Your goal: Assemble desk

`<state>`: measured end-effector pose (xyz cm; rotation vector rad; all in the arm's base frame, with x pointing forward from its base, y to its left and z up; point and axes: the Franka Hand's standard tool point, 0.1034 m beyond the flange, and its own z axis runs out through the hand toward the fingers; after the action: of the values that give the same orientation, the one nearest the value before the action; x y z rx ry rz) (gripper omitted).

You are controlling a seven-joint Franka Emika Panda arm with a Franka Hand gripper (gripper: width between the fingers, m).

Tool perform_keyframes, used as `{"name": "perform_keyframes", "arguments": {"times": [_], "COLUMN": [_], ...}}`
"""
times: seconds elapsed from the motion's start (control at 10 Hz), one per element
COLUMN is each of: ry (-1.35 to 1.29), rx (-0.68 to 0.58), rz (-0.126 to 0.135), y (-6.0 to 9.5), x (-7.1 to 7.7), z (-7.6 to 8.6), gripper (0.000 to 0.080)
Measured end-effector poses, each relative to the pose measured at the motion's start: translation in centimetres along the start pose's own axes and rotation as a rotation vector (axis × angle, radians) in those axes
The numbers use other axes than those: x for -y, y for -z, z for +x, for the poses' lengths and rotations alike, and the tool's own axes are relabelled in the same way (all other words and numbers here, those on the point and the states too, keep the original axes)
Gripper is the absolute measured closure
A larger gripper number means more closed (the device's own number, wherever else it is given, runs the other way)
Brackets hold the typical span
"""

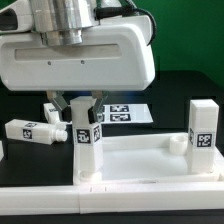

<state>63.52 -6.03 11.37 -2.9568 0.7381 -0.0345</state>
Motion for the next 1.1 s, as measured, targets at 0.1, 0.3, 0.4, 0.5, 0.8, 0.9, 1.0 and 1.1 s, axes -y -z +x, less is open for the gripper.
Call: {"name": "perform_keyframes", "arguments": {"times": [0.1,0.3,0.4,0.5,0.8,0.9,1.0,1.1], "ry": [-0.127,-0.513,-0.683,-0.779,-0.934,-1.130,-1.255,-1.173], "rx": [0.003,0.026,0.041,0.056,0.064,0.082,0.092,0.087], "rz": [0.011,0.057,0.075,0.092,0.087,0.100,0.116,0.117], "y": [-0.02,-0.22,-0.30,-0.33,-0.36,-0.40,-0.41,-0.40], "x": [-0.14,-0.43,-0.48,-0.80,-0.75,-0.70,-0.73,-0.72], "z": [0.07,0.14,0.09,0.18,0.11,-0.01,-0.11,-0.11], "gripper": [0.0515,0.0515,0.0515,0.0515,0.0515,0.0515,0.0515,0.0515]}}
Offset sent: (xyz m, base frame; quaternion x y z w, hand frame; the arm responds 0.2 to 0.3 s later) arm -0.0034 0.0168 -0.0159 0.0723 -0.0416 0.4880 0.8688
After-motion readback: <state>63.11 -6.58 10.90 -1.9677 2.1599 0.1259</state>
